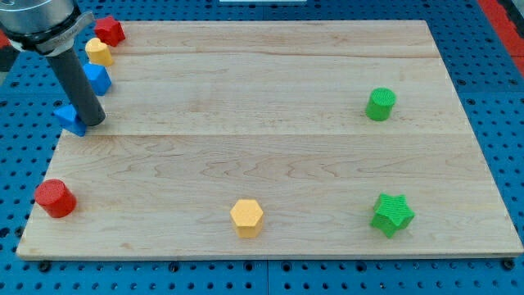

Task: Move the red circle towards the blue triangle

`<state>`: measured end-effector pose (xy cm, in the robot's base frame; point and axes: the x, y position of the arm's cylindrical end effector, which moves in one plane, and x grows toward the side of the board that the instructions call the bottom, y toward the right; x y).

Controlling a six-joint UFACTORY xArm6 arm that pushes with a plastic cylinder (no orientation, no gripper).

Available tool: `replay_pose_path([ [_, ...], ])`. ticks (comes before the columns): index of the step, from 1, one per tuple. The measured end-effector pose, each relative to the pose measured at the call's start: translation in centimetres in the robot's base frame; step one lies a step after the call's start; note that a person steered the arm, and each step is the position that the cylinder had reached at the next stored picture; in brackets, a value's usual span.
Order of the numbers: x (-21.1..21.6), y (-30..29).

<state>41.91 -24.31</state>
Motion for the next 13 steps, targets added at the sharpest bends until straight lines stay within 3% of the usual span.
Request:
replay_pose_path([
  [1,1.4,2.5],
  [2,10.0,5.7],
  [3,17.1,4.4],
  [4,18.3,1.0],
  [6,16.4,-3.4],
  [8,11.1,-4.5],
  [10,15.4,-1.6],
  [12,9.8,-1.4],
  [13,10.3,1.2],
])
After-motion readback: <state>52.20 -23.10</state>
